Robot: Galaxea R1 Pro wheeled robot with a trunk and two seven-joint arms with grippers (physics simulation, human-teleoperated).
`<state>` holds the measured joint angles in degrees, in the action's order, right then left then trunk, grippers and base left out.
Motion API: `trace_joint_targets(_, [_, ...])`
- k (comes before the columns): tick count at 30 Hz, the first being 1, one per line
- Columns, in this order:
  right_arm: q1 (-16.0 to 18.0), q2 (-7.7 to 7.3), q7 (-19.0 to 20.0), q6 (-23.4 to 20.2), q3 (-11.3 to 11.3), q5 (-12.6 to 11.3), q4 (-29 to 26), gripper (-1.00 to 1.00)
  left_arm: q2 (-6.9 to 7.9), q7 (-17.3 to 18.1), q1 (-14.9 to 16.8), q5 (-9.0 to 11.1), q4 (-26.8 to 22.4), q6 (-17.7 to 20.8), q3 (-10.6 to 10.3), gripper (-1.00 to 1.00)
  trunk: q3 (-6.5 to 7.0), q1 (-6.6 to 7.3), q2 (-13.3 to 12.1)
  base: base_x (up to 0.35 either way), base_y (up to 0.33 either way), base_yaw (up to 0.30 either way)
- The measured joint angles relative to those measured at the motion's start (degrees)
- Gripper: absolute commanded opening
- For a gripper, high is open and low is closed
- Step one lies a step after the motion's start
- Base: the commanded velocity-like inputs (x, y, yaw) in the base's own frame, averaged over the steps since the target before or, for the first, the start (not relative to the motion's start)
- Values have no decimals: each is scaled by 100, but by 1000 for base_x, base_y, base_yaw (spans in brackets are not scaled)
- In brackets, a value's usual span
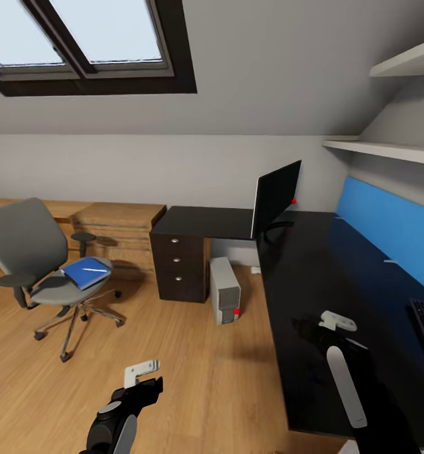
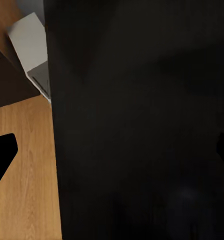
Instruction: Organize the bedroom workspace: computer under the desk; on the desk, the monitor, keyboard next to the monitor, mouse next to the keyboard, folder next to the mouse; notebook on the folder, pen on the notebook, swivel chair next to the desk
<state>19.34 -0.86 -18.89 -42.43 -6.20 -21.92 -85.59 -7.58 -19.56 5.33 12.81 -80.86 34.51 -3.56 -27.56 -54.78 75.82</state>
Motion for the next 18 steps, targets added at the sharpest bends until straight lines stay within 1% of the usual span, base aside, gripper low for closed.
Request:
trace_joint_targets(3, [-1,5,-11,3,5,102,20,100,1,3,0,2,-2,-2,1,100,9,0,0,0,-2,-217])
trace_joint_targets(5, [-3,6,-18,4,67,166,133,100,0,5,0,9,-9,-3,1,100,11,0,0,0,0,-138])
trace_joint_targets(7, [1,4,-20,5,269,314,220,100,-1,9,0,11,-26,-3,1,100,12,0,0,0,0,-89])
trace_joint_targets(8, [0,5,-20,5,309,366,239,100,-2,10,0,11,-28,-4,2,100,13,0,0,0,0,-52])
trace_joint_targets(9, [0,6,-20,5,376,471,284,100,-4,12,0,11,-34,-4,2,100,13,0,0,0,0,-42])
trace_joint_targets(11, [-2,9,-19,5,437,635,368,100,-4,13,0,12,-40,-2,2,100,13,0,0,0,0,-24])
trace_joint_targets(14, [-4,14,-15,4,483,776,475,100,-3,14,0,12,-44,-3,2,100,13,0,0,0,0,-12])
trace_joint_targets(16, [-5,13,-14,7,568,851,582,100,-3,14,0,12,-43,-2,2,100,13,0,0,0,0,-3])
trace_joint_targets(18, [-5,11,-14,7,600,870,652,100,-1,14,0,12,-43,-3,2,100,13,0,0,0,0,-2])
